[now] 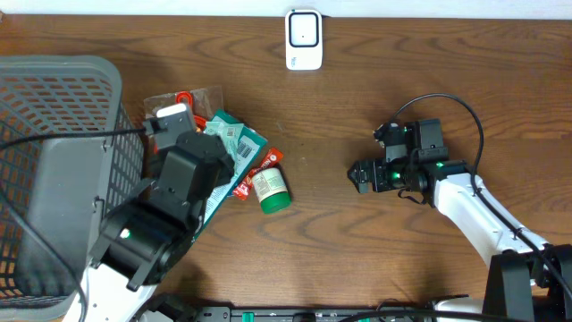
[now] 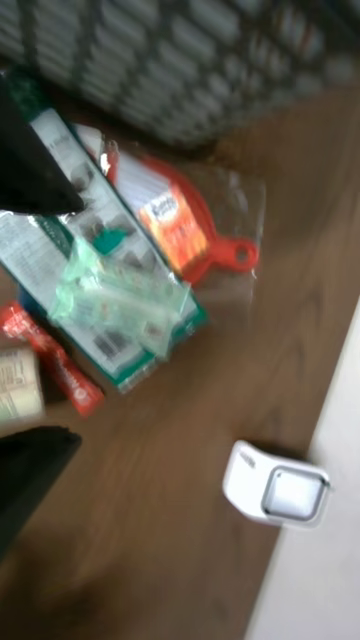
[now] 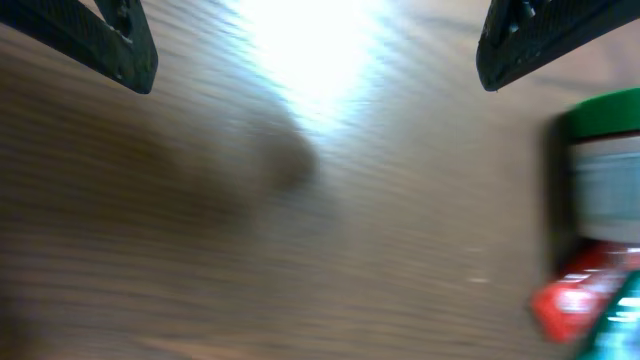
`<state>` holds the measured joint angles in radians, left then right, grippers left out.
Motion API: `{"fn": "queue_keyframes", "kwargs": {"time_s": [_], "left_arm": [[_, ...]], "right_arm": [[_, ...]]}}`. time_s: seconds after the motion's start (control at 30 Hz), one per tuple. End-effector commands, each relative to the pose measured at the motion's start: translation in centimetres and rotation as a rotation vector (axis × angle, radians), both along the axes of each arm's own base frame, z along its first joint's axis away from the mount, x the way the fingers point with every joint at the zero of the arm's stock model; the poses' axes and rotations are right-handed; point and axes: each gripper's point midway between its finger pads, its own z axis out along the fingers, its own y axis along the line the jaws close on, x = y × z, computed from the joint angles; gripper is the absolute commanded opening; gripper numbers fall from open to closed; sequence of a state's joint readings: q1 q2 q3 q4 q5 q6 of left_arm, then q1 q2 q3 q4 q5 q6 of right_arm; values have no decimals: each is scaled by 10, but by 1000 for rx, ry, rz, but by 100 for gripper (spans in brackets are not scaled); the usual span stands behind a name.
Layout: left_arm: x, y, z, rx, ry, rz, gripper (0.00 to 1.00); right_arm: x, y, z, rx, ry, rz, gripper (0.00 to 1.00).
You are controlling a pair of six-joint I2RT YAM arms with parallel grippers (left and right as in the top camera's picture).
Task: Scan the item barcode
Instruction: 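Reach the right gripper toward the white jar with green lid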
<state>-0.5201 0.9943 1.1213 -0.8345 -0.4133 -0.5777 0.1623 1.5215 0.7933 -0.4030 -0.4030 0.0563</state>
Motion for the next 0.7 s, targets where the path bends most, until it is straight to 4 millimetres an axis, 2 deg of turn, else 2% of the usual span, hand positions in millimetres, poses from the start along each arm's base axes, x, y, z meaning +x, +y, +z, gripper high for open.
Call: {"fn": "queue_keyframes", "kwargs": {"time_s": [0.0,0.1,0.3,0.4,0.5,0.67], "left_arm": [[-8,23,-19,68,55,119,80],[-15,32,-46,80,122,191,87],[-11,30,-95,48,184,267,89],[-5,27,-116,66,209,272,88],[1,23,-125,80,224,273,88],[10,24,-134,109,227,301,89]], "right_arm": [[-2,35,30,185,-1,109,99],[-6,46,44,230,18,150,99],[-23,71,59,210,38,280,99],[-36,79,49,108,55,317,99],[-39,72,33,-64,43,316,99],[-45,80,26,-213,-13,364,99]]}}
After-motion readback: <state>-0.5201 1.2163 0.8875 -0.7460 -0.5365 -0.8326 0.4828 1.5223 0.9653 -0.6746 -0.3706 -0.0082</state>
